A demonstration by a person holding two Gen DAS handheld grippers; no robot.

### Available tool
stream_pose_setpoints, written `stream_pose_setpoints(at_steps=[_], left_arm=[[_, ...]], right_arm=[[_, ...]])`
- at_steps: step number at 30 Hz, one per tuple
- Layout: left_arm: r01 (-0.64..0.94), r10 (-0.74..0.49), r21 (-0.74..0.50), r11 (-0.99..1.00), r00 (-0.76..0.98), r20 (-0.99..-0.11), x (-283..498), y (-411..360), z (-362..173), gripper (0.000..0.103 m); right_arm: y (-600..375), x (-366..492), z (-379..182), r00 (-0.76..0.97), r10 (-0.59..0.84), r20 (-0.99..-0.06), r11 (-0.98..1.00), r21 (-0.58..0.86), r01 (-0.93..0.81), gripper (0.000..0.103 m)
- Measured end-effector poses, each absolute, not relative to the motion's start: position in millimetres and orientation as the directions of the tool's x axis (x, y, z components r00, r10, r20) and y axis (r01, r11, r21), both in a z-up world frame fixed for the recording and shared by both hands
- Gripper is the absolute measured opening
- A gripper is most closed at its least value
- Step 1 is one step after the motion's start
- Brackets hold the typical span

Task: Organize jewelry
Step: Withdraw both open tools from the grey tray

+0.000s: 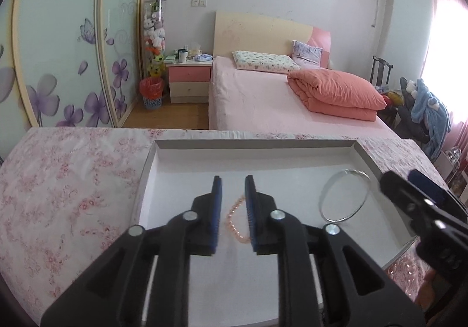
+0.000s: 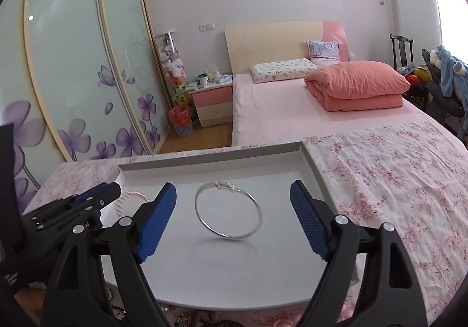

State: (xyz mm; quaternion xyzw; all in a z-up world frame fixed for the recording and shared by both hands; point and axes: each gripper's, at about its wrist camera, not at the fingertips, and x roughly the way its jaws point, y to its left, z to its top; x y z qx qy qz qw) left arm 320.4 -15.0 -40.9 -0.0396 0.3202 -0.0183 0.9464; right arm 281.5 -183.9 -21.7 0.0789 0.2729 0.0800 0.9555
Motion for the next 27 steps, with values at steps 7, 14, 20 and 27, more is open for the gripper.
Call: stream_pose_setpoints(at_steps=[7, 14, 20, 27], left_arm=[[-0.008, -0.045, -0.088, 0.996, 0.814, -0.579, 308.2, -7.5, -26.2, 0.020], [-0.032, -0.017, -0.079, 0.996, 0.833, -0.553, 274.1, 9.3, -13.5, 0.025], [-0.055, 0.005, -0.078, 0.995, 0.842, -0.540, 230.5, 31.8, -9.7, 0.032], [-0.087, 0.038, -0.057, 0.995, 0.814, -0.580, 175.2, 59.5, -29.4, 0.041]], right_arm=[[-197.4, 277.8, -9.7, 0.857, 0.175, -0.484, 0.974, 0.214, -0.078, 0.080], [-210.8, 252.5, -2.2, 0.874, 0.160, -0.459, 0.977, 0.202, -0.073, 0.080], [-237.4, 220.9, -0.5, 0.876, 0.135, -0.462, 0.979, 0.201, -0.045, 0.080], [-252.4, 200.7, -26.5, 0.814, 0.099, -0.572, 0.990, 0.140, -0.022, 0.076]])
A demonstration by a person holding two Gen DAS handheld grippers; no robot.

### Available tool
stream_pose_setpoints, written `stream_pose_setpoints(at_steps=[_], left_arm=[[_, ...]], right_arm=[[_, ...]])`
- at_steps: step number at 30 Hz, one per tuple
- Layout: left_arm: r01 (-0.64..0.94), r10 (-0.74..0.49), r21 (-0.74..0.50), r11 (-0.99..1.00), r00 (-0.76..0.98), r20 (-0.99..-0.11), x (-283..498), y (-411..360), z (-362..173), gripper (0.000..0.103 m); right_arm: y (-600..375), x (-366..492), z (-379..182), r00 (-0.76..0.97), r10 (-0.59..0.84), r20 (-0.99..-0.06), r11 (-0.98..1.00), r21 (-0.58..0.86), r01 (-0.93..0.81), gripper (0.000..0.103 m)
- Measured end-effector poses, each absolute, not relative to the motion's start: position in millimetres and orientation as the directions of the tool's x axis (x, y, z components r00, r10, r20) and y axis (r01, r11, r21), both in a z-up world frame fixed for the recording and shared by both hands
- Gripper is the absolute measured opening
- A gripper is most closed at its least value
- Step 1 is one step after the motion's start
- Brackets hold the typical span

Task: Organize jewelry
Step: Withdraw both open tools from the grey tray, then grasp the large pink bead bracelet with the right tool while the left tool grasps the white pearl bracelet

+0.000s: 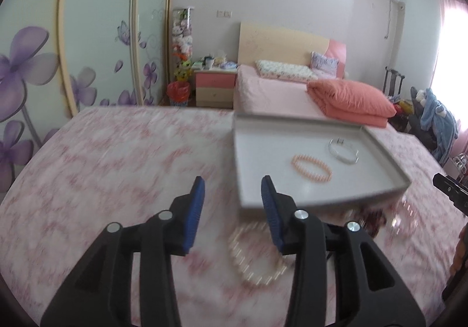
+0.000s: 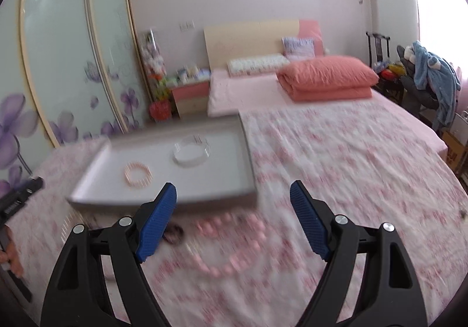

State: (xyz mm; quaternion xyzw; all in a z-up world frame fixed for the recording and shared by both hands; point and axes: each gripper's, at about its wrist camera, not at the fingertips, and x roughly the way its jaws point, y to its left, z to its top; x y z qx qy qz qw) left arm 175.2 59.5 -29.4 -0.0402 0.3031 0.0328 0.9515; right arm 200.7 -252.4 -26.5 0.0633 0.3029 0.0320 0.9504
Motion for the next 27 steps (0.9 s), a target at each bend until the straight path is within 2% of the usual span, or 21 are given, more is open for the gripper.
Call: stream_pose_setpoints(at_steps=[1, 4, 7, 9, 13, 14, 16, 18, 24, 27], left_arm=[[-0.092, 0.042, -0.055, 0.994, 0.808, -0.588, 170.7, 62.6, -32.4, 0.041], [-0.096, 0.034, -0.067, 0.993, 0.786, -0.617, 161.3, 68.6, -42.8, 0.043], [-0.098, 0.022, -0.084, 0.992, 0.770, -0.638, 156.5, 72.1, -48.7, 0.053], [-0.090, 0.006, -0.096, 0.991, 0.761, -0.649, 155.3, 72.1, -51.9, 0.055], [-0.080, 0.015, -0.066, 0.995, 0.740, -0.673, 160.8, 60.6, -57.0, 0.055], [-0.077, 0.017, -0.057, 0.995, 0.732, -0.681, 162.4, 58.7, -58.9, 0.055], [-0.074, 0.023, -0.042, 0.996, 0.714, -0.700, 166.5, 54.2, -64.1, 0.055], [-0.074, 0.032, -0.028, 0.997, 0.701, -0.713, 169.4, 50.4, -68.7, 0.055], [-0.075, 0.062, 0.016, 0.997, 0.657, -0.751, 182.2, 43.1, -81.8, 0.055], [-0.082, 0.072, 0.025, 0.996, 0.639, -0.766, 188.4, 41.3, -86.9, 0.051]], right_arm=[[-254.4, 201.2, -33.6, 0.798, 0.092, -0.596, 0.991, 0.131, -0.016, 0.068], [-257.9, 211.1, -53.6, 0.734, 0.061, -0.677, 0.993, 0.116, 0.024, 0.056], [-261.2, 221.9, -68.8, 0.676, 0.068, -0.734, 0.987, 0.148, 0.062, 0.054], [-258.7, 223.3, -73.5, 0.664, 0.074, -0.744, 0.985, 0.160, 0.069, 0.054], [-248.2, 227.6, -80.7, 0.642, 0.030, -0.766, 0.993, 0.094, 0.066, 0.053], [-245.1, 228.5, -84.9, 0.624, 0.014, -0.781, 0.996, 0.068, 0.062, 0.049], [-242.6, 224.5, -88.6, 0.621, -0.010, -0.784, 0.999, 0.026, 0.048, 0.032], [-246.5, 221.7, -87.4, 0.619, -0.014, -0.785, 0.998, 0.022, 0.050, 0.026], [-254.6, 219.6, -85.6, 0.616, -0.036, -0.787, 0.997, 0.012, 0.074, 0.026], [-252.1, 217.3, -85.1, 0.624, -0.052, -0.779, 0.998, -0.017, 0.063, 0.025]])
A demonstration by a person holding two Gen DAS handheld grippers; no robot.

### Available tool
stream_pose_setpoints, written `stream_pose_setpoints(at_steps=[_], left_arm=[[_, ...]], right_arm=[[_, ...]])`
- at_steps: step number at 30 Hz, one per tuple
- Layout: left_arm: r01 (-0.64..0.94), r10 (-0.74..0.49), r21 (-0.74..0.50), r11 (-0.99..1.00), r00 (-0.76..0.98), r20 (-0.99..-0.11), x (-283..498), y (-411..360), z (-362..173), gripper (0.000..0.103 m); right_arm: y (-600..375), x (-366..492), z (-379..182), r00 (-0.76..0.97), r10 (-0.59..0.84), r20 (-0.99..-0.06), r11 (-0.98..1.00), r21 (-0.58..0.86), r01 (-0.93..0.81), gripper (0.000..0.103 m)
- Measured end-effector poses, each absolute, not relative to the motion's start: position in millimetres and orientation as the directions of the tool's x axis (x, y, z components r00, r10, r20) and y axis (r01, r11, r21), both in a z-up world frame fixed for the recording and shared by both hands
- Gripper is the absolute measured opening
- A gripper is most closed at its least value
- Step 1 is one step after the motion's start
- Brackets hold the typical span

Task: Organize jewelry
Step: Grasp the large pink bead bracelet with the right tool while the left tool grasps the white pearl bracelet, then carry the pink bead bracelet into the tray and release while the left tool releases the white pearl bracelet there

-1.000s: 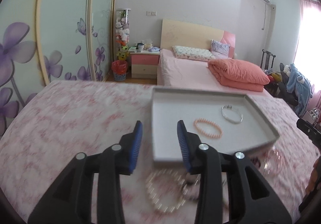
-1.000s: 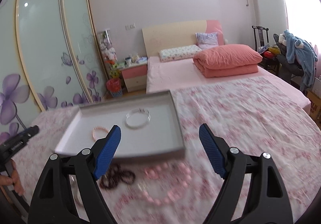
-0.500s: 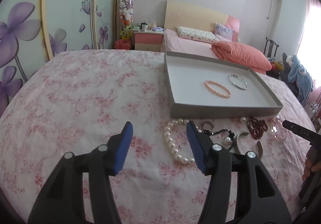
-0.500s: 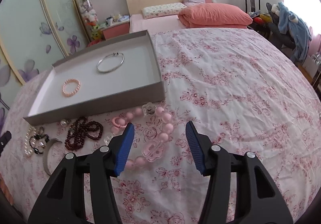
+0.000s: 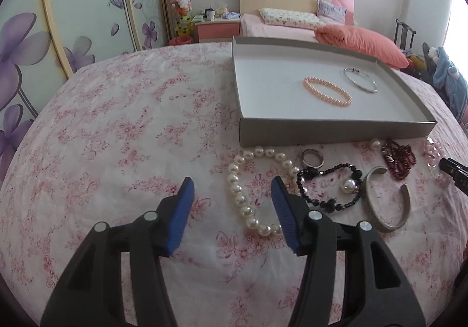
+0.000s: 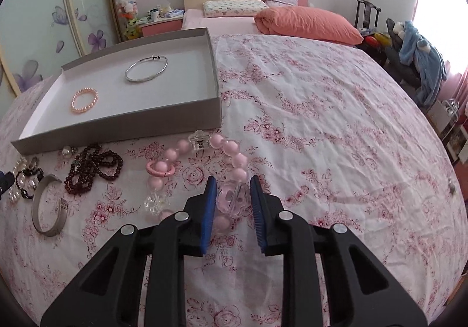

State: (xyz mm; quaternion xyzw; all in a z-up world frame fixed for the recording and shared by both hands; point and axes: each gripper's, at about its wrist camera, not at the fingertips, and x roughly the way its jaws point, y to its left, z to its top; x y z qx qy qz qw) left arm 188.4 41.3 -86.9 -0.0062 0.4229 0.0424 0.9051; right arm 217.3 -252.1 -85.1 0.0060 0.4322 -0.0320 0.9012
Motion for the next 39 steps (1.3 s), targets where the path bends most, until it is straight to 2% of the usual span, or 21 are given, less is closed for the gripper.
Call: stream_pose_setpoints(at_steps=[6, 9, 21, 34, 39], left_arm=[[-0.088, 0.077, 0.028, 0.996, 0.617, -0.783, 197.5, 37.7, -91.7, 0.030], [-0.096, 0.097, 0.048, 0.994, 0.615, -0.782, 199.1, 37.2, -91.5, 0.011], [-0.088, 0.111, 0.072, 0.993, 0.614, -0.781, 194.3, 42.9, -90.7, 0.011], [-0.087, 0.077, 0.029, 0.996, 0.619, -0.781, 193.3, 47.7, -90.0, 0.010], [-0.089, 0.020, -0.050, 0.995, 0.648, -0.762, 182.3, 54.9, -80.7, 0.010]], right_arm=[[-258.3, 218.1, -84.3, 0.624, -0.028, -0.781, 0.998, 0.013, 0.061, 0.025], [-258.3, 217.9, -84.5, 0.624, -0.023, -0.781, 0.998, 0.019, 0.062, 0.025], [-261.1, 217.5, -84.8, 0.624, -0.012, -0.781, 0.998, 0.033, 0.061, 0.025], [-263.8, 216.0, -84.3, 0.630, 0.012, -0.777, 0.997, 0.056, 0.051, 0.024], [-263.2, 200.2, -64.2, 0.724, 0.070, -0.686, 0.994, 0.113, 0.010, 0.024]])
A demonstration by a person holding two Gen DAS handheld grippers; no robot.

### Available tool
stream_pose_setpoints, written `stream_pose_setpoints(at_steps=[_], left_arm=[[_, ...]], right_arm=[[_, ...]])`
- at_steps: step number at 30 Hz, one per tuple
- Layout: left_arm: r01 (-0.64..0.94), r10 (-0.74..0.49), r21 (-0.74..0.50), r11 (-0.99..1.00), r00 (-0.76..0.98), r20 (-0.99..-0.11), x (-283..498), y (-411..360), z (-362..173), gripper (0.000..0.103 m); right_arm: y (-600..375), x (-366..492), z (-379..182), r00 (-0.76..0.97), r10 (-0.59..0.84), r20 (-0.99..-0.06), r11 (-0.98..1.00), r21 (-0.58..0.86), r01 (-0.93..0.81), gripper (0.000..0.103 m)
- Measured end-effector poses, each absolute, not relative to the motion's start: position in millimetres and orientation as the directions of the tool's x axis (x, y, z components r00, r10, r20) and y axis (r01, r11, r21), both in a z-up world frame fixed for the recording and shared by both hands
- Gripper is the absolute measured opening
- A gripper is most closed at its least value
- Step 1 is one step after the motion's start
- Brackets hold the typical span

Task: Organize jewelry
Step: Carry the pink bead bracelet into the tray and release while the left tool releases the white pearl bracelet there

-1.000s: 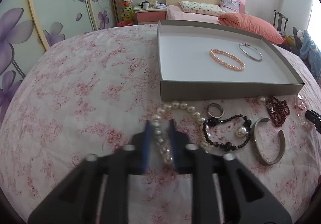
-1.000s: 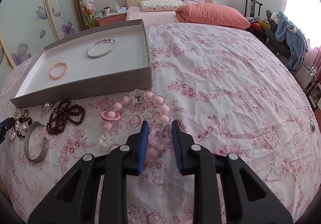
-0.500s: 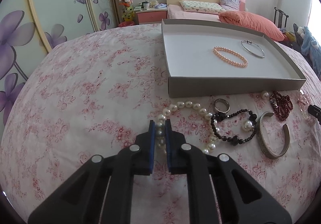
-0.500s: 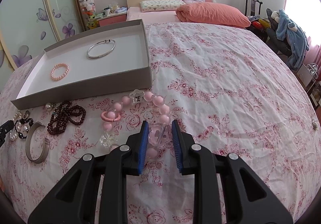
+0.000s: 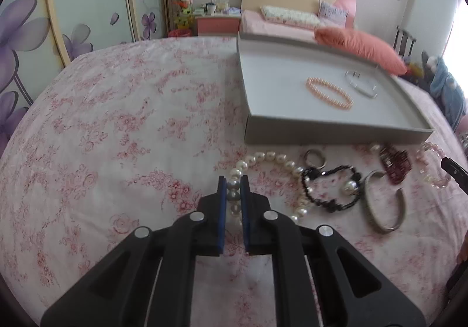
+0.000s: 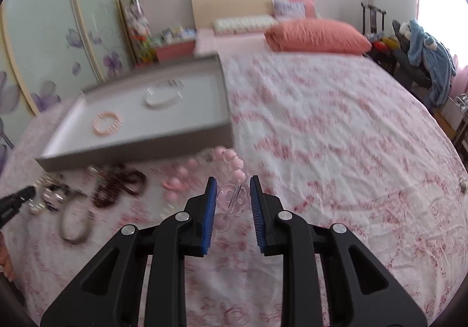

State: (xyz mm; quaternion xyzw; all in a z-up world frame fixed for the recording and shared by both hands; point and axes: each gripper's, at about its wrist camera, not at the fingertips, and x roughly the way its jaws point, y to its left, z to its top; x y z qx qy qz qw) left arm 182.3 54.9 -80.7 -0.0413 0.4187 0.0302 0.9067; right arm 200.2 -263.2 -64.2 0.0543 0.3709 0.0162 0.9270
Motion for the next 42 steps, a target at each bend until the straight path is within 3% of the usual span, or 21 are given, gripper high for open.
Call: stream_pose_setpoints(at_steps=[5, 19, 42], left_arm=[[-0.072, -0.025, -0.108, 0.992, 0.706, -0.708, 167.2, 55.2, -63.1, 0.010], [-0.055, -0.075, -0.190, 0.980, 0.783, -0.617, 148.6, 50.1, -39.3, 0.010], [-0.013, -0.040, -0.111, 0.994, 0.889, -0.456, 114.4, 17.7, -0.5, 0.010]], right_arm=[[-256.0, 187.5, -47.1, 0.777, 0.143, -0.614, 0.984, 0.172, -0.046, 0.024], [-235.1, 174.0, -37.9, 0.815, 0.191, -0.548, 0.976, 0.195, -0.097, 0.024], [-201.1, 128.7, 0.8, 0.933, 0.183, -0.310, 0.983, 0.067, -0.171, 0.024]])
